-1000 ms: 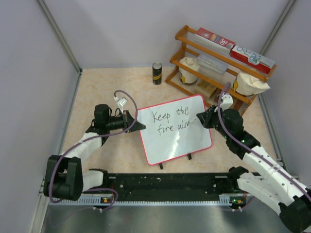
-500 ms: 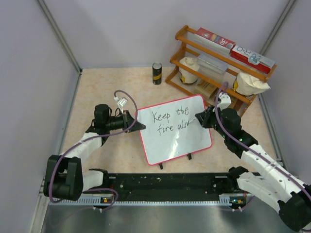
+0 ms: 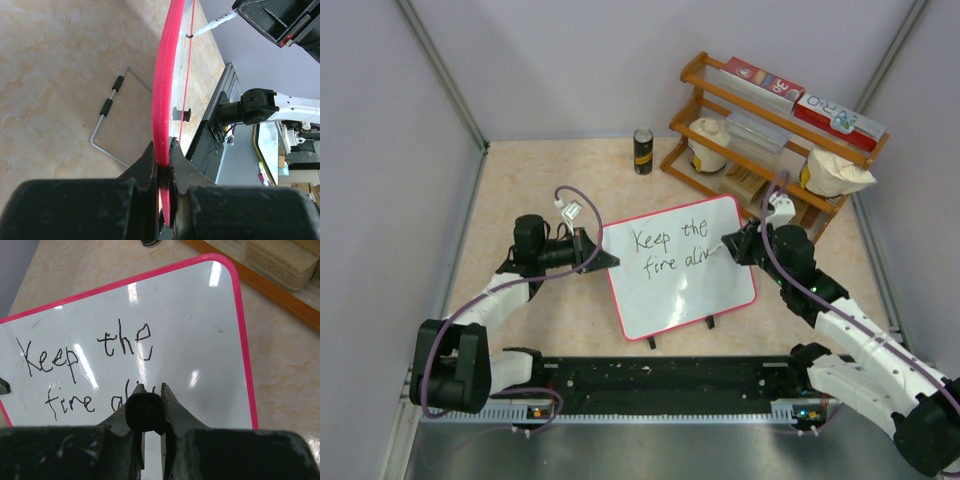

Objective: Write a sentence on the whiteboard

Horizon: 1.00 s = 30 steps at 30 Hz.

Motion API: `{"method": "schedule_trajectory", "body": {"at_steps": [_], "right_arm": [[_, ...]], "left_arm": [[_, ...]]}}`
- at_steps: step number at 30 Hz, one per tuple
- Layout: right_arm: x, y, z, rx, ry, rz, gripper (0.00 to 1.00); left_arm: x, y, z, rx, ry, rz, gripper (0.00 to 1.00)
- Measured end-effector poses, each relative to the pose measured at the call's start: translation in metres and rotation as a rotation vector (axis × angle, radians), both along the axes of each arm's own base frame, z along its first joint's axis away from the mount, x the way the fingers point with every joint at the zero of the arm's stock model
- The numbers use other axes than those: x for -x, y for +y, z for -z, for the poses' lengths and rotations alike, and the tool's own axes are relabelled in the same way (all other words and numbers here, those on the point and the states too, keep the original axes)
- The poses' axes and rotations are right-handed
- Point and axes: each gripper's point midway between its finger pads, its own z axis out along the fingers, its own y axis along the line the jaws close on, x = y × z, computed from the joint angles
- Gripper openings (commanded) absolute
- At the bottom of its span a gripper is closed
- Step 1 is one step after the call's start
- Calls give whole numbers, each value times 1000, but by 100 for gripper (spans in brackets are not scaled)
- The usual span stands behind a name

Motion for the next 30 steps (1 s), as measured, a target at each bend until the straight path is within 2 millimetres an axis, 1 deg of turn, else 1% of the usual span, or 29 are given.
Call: {"method": "schedule_trajectory", "body": {"at_steps": [8,17,30], "right_arm": [[-1,-2,1,0,-2,13,0],[-4,-10,1,17,-7,57,0],[-5,-12,0,20,-10,67,0]], "left_arm": [[0,0,0,0,2,-1,0],[0,0,0,0,3,-1,0],[0,0,0,0,2,-1,0]]}}
